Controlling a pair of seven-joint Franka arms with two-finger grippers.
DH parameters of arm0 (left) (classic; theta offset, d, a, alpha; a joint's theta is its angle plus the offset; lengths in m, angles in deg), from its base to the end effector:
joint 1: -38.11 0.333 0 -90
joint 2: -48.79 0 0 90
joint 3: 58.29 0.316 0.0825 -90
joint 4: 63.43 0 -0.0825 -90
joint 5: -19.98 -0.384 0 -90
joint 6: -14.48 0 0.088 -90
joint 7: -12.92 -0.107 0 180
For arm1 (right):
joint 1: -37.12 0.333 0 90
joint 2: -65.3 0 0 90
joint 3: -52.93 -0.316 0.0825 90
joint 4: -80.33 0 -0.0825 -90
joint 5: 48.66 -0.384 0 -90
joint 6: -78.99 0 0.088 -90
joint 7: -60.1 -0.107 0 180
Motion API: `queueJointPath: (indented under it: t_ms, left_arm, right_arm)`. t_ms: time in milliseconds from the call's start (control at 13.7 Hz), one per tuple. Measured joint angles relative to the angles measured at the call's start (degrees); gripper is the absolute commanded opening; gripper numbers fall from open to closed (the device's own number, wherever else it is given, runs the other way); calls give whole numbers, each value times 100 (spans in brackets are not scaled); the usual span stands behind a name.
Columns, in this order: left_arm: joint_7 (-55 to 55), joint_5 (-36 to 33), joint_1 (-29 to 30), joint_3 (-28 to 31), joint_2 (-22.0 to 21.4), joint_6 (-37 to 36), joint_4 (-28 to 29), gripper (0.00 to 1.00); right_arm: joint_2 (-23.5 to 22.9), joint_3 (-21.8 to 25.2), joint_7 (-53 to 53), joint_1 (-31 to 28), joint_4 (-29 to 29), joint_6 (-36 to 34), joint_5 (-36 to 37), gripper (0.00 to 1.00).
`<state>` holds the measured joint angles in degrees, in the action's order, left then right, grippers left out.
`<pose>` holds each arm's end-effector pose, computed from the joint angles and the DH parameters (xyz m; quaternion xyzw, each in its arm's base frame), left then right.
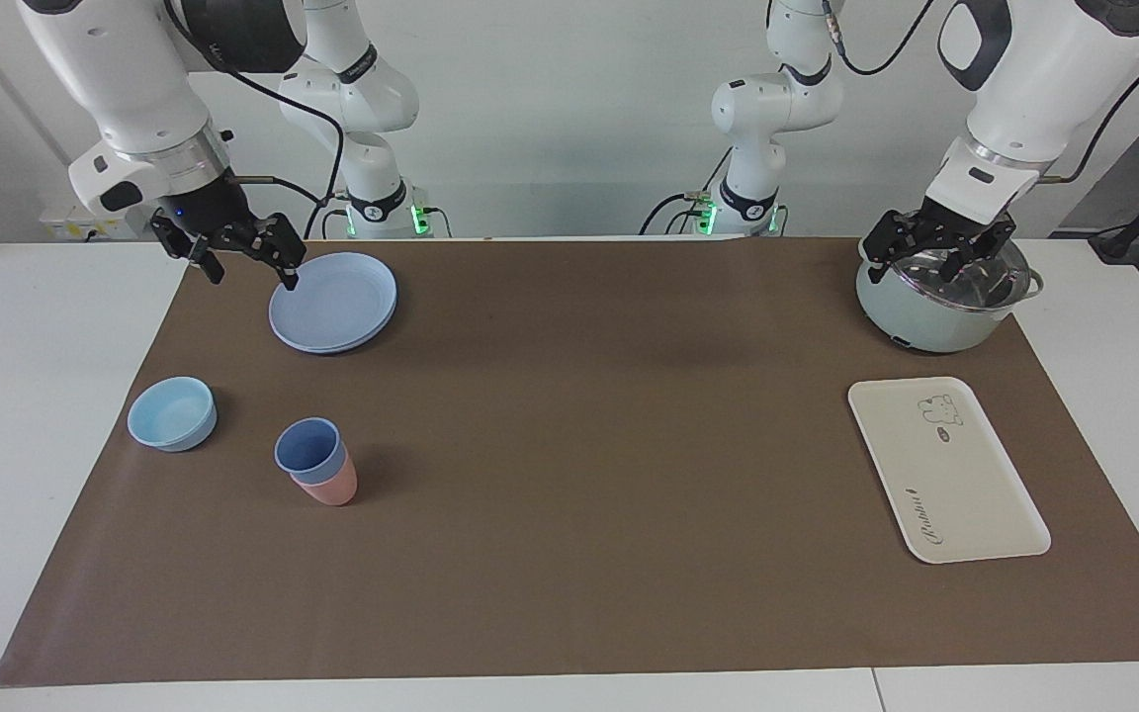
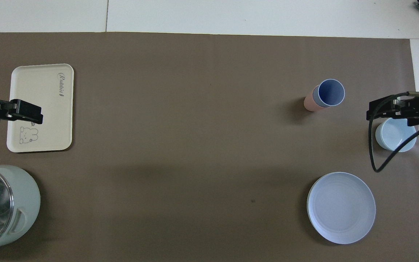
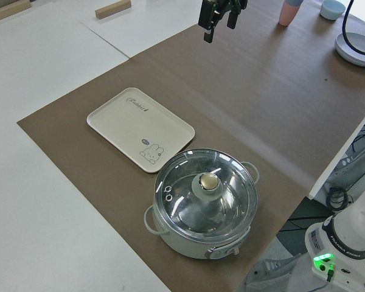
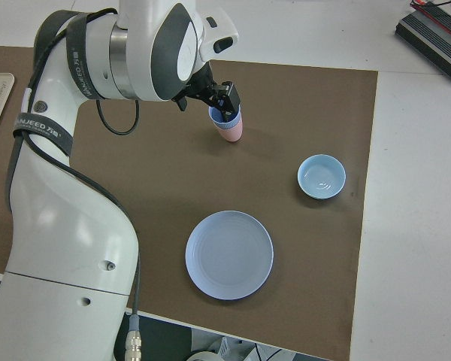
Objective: Place cup on tray
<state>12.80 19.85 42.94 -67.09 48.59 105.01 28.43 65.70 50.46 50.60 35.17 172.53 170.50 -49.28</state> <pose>0.5522 -0.0382 0.6119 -0.9993 0.0357 0.0098 0.0017 0.5541 0.0062 0.6125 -0.9969 0.0784 0.0030 0.0050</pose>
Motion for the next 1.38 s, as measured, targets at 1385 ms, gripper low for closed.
queueJointPath:
  t_ms: [1385]
  left_arm:
    - [0, 0, 7, 7, -131, 432, 436, 100]
  right_arm:
    - [689, 34, 5446, -1081, 2597, 3274, -2547, 100]
